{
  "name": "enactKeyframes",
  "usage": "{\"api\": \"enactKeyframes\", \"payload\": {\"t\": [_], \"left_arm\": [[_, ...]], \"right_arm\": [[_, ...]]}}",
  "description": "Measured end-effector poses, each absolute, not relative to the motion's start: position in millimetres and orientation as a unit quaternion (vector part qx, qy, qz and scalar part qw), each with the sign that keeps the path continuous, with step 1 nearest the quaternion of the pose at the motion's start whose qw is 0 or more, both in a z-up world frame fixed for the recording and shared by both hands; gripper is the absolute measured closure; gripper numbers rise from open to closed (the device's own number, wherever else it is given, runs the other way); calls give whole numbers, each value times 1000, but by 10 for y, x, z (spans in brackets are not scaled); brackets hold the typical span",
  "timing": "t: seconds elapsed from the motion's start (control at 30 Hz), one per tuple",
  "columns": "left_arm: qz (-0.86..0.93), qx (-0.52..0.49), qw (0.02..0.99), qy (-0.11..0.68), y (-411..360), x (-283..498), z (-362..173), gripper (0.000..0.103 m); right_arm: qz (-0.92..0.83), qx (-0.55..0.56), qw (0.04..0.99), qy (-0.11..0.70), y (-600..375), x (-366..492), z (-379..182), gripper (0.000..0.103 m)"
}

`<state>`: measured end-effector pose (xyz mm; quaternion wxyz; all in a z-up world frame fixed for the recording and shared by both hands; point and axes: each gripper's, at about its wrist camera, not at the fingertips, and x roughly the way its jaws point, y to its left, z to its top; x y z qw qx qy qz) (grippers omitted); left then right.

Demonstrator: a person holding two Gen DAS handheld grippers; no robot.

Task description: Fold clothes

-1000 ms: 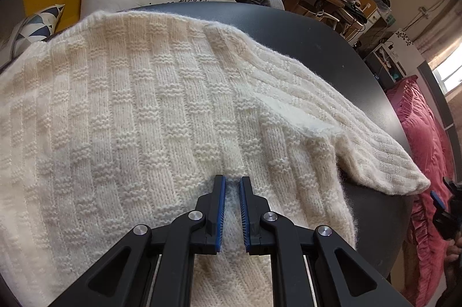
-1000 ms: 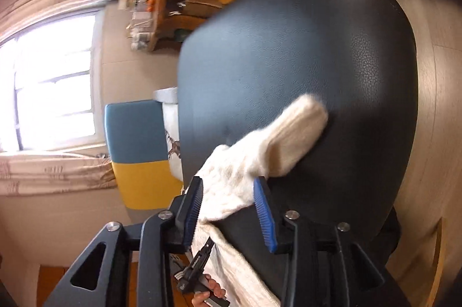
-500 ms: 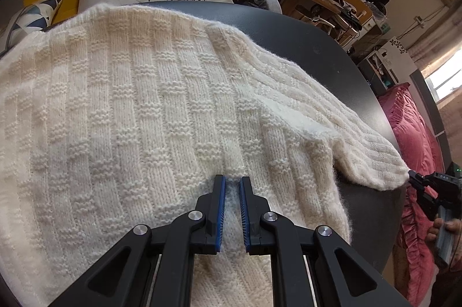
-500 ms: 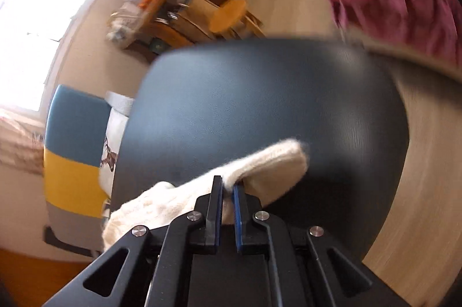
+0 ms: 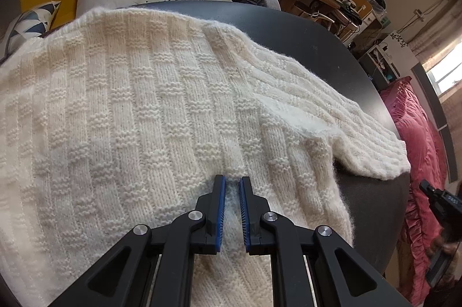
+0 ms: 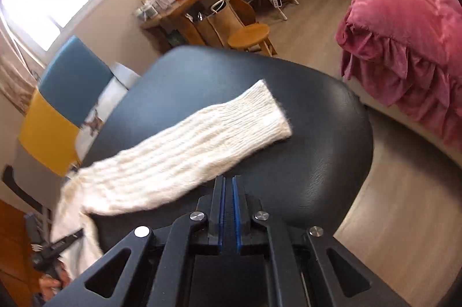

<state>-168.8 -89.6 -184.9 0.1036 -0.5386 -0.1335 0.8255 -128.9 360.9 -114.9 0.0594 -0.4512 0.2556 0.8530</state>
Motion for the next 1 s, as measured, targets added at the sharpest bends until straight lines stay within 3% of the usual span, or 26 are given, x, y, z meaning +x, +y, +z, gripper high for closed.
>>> {"api": "enactKeyframes", "payload": {"t": [0.1,0.17,0.57,0.9,1.0], "left_arm": [[823,-545,100,-125,-875,-1692,-1831,92],[819,-552,95,-122,-868,-1700,-1809,92],[840,-525,92,-102,-974,-2199,-1365,92],[834,-542,86,-55,-681,-3178,-1600,92],[838,-536,91,-50,-656,-3088,-1550,92]], "right_arm": [[857,-465,47,216,3598,-1476,-1118,96],[852,-482,44,199,3589,-1633,-1209,88],[831,-553,46,-30,2998,-2196,-1469,87],[825,-554,102,-55,3182,-2175,-1534,83],[830,-546,107,-43,3252,-2122,-1542,83]]}}
